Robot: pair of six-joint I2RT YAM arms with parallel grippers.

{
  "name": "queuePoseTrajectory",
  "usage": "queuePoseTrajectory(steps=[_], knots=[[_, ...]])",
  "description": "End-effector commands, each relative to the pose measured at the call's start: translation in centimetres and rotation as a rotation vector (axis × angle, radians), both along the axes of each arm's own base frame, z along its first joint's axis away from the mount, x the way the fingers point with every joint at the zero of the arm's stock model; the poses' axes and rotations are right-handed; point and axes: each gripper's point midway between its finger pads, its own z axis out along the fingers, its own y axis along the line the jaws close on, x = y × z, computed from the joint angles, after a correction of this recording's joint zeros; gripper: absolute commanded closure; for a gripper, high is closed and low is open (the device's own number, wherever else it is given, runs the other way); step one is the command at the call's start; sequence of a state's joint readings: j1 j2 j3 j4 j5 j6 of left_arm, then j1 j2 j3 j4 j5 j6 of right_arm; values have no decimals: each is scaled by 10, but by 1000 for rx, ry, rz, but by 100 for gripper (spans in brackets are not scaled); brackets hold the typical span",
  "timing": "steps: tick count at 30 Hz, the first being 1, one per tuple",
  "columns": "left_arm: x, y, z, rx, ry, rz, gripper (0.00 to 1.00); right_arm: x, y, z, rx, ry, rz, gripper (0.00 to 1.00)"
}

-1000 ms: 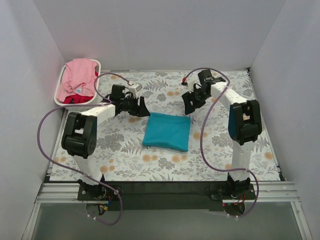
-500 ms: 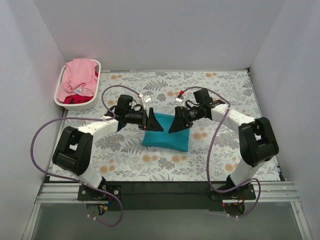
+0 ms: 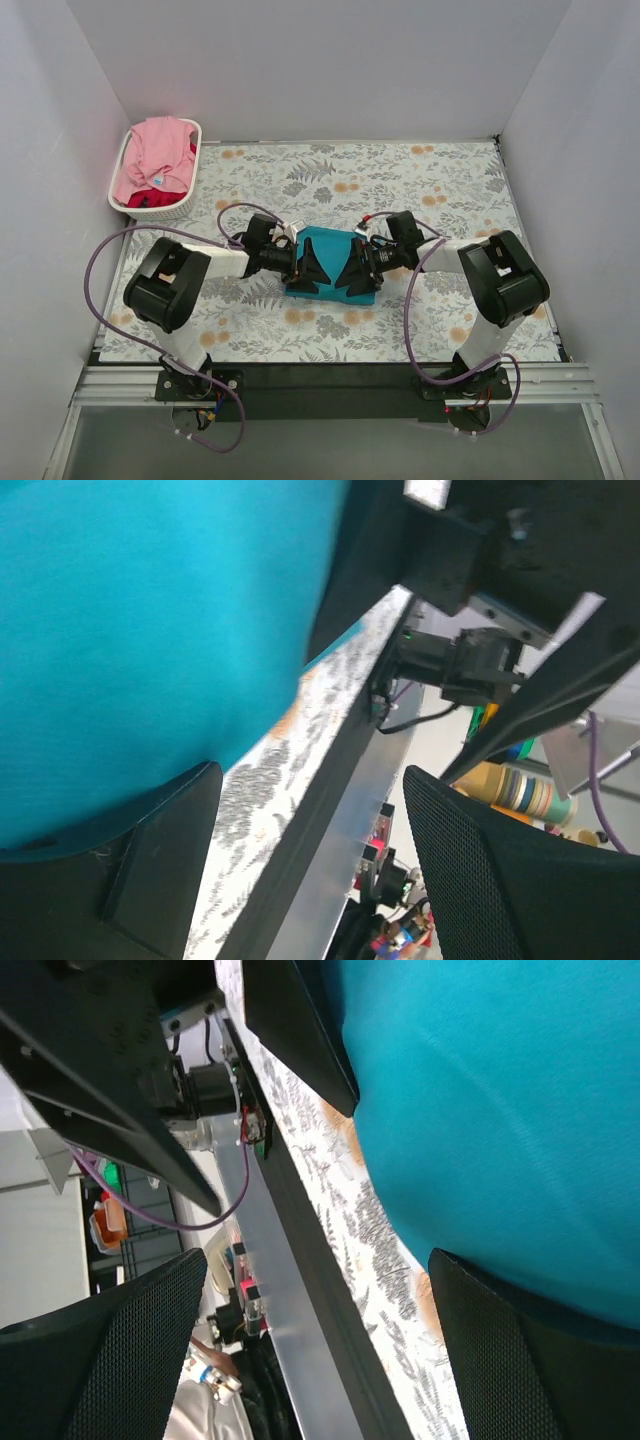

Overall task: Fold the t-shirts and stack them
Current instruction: Fold the tshirt

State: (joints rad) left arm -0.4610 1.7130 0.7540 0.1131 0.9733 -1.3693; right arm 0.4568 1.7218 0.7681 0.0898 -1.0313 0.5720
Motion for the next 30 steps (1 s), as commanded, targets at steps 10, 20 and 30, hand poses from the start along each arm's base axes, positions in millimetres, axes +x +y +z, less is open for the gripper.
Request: queuePoseTrajectory(steps=[10,20,30], knots=[[9,34,-35,84,33,65,27,22,-35,-42,-126,-35,-117,2],[7,25,58,-127,-198,-8,28,10,-16,62,77,-270,16,2],[5,14,11,-71,-40,34,31,-25,-3,7,54,-153,144,2]])
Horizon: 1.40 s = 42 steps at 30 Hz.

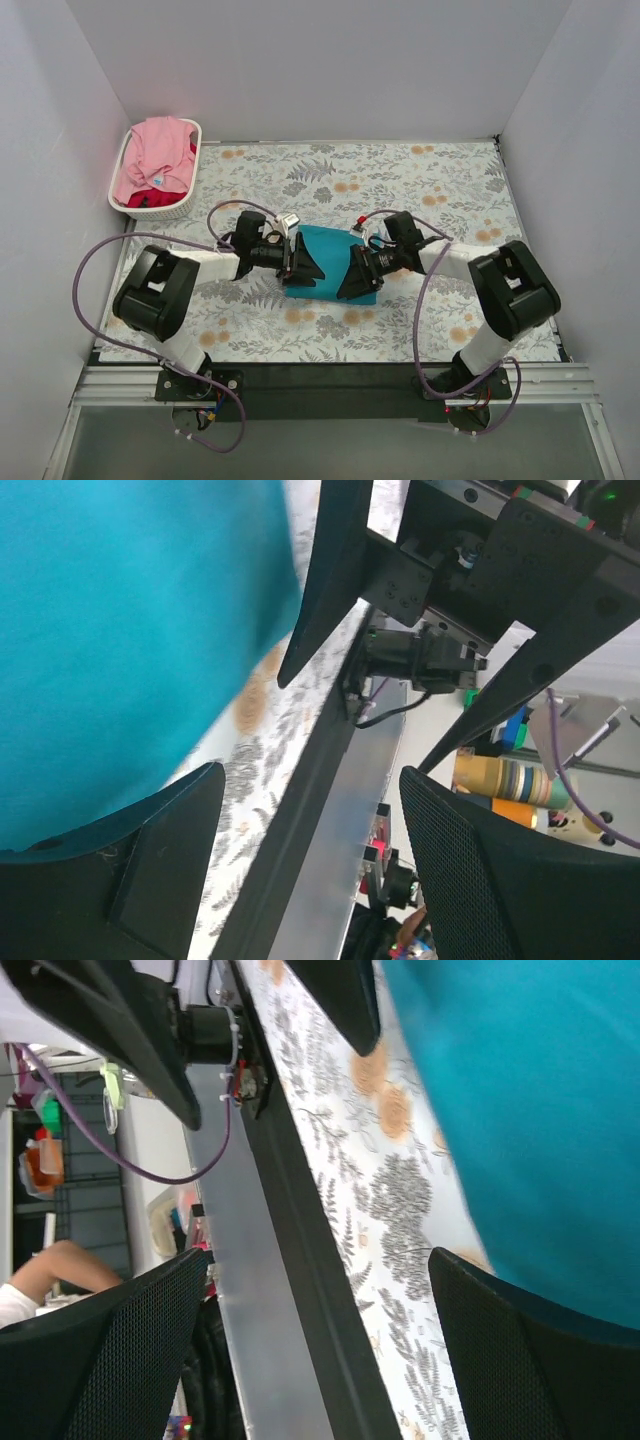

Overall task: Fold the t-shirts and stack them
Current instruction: Fold the tshirt

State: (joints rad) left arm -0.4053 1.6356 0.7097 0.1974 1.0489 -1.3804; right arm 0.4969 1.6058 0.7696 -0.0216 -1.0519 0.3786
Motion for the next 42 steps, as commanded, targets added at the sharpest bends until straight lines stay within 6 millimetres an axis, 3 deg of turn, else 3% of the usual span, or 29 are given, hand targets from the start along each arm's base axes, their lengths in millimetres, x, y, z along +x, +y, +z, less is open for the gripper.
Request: queuePoseTrajectory(steps=[1,7,10,12,15,17,20,24,27,28,29,32,33,34,36,37,39,41,42], knots=[[1,2,-30,48,63,38,31,-3,-4,-28,-24,52,23,2],[2,23,-69,124,128,66,31,-2,-26,-56,-79,98,18,4],[2,30,-68,106,141,58,31,-7,-33,-60,-100,61,47,5],[-1,26,-45,40,98,15,31,-1,-30,-47,-69,29,55,7],[-3,21,-5,-46,-51,-47,32,19,-16,16,63,-96,97,8],[7,18,10,-52,-134,-45,32,44,-7,53,103,-235,90,5],[34,10,21,-51,-172,-12,32,75,0,74,85,-346,40,4],[75,-2,18,-57,-162,68,33,106,-3,53,34,-295,-29,5],[104,-9,2,-54,-158,115,33,130,-7,17,1,-223,-62,6],[112,-11,3,-72,-179,125,33,136,-8,10,-1,-215,-66,7],[122,-11,-10,-60,-162,142,34,144,-10,7,5,-212,-74,8],[138,-10,-22,-56,-154,161,34,170,-16,-13,-19,-215,-102,11],[150,-5,-37,-31,-138,196,34,182,-21,-22,-45,-231,-120,11],[154,-3,-35,-34,-146,205,34,184,-22,-28,-59,-230,-123,11],[161,2,-42,-31,-110,228,34,194,-32,-42,-80,-212,-151,12],[163,12,-44,-33,-84,255,34,209,-47,-51,-114,-221,-194,12],[162,14,-39,-36,-92,256,33,213,-50,-54,-124,-224,-203,13],[165,19,-30,-31,-153,251,32,232,-58,-46,-149,-281,-237,14],[175,19,-5,-41,-234,250,31,240,-62,-39,-166,-306,-253,14]])
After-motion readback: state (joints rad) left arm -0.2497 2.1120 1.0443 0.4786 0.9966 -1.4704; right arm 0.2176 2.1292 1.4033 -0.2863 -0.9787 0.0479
